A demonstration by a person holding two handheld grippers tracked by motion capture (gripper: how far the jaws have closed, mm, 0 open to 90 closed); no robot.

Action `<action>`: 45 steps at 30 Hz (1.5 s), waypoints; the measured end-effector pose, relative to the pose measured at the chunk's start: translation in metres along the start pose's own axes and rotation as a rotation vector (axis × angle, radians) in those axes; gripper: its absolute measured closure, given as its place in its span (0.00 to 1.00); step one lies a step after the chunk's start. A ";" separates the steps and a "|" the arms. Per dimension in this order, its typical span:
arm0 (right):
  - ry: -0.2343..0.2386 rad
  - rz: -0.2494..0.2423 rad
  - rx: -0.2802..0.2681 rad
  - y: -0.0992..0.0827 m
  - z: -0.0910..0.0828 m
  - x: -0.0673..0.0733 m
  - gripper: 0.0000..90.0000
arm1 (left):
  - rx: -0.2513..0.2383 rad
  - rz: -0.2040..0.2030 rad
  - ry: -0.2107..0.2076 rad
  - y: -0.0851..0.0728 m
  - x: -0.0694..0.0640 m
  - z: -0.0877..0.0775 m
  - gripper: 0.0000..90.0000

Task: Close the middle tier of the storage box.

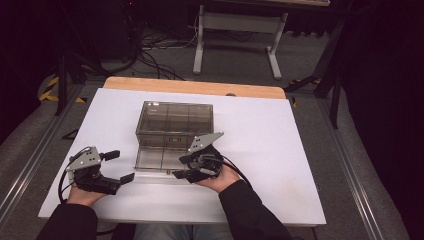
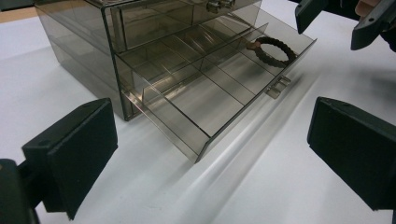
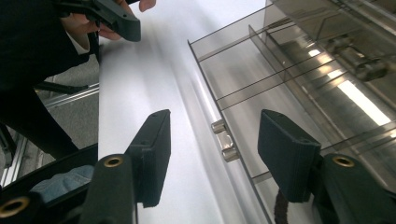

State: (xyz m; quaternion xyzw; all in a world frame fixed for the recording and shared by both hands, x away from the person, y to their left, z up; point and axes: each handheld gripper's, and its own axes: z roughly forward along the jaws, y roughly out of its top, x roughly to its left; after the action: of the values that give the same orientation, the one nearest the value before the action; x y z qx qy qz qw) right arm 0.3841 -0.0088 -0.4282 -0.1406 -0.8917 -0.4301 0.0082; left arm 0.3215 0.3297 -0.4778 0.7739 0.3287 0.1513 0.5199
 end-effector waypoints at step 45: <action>0.026 -0.103 0.156 -0.010 0.042 0.021 1.00 | 0.004 -0.001 0.000 0.000 -0.001 0.001 0.03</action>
State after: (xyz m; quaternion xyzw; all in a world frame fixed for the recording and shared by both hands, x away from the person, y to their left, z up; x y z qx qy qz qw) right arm 0.3656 0.0229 -0.4599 -0.0877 -0.9285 -0.3608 0.0086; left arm 0.3215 0.3280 -0.4781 0.7748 0.3291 0.1503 0.5184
